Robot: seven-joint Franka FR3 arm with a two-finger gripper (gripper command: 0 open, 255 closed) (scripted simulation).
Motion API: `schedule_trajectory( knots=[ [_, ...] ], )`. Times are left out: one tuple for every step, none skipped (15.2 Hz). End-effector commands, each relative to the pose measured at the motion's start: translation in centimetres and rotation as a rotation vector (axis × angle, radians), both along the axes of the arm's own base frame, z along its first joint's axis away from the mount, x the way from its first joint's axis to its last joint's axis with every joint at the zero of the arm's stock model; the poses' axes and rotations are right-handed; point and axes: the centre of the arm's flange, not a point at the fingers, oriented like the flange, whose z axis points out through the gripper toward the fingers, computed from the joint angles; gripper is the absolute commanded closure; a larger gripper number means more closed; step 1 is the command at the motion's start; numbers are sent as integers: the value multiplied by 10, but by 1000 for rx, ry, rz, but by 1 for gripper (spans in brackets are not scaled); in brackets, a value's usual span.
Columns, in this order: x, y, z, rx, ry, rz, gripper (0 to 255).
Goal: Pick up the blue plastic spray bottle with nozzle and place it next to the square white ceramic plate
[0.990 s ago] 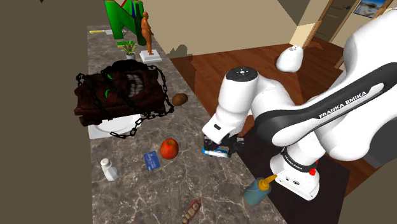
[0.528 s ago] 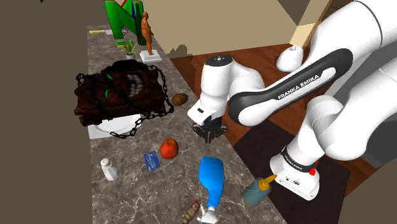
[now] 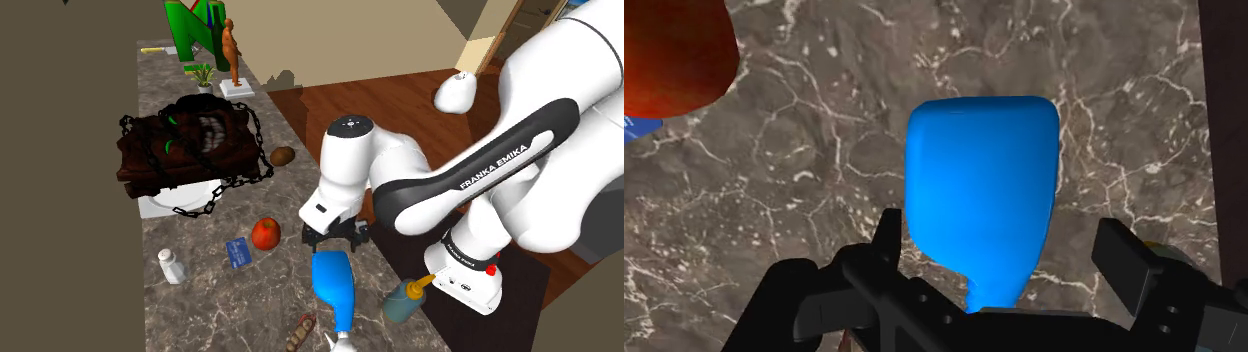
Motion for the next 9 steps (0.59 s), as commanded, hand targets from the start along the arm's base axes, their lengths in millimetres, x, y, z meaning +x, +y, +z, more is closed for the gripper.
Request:
schedule_trajectory(
  knots=[
    [-17,14,-11,7,16,12,0],
    [-27,20,-14,11,24,18,0],
    [-36,27,-17,15,32,25,0],
    [-46,33,-21,18,39,31,0],
    [-52,37,-22,20,44,35,0],
    [-53,37,-28,20,44,35,0],
    [-53,38,-33,20,44,35,0],
    [-54,38,-38,20,44,35,0],
    [-55,38,-43,20,44,35,0]
  ],
)
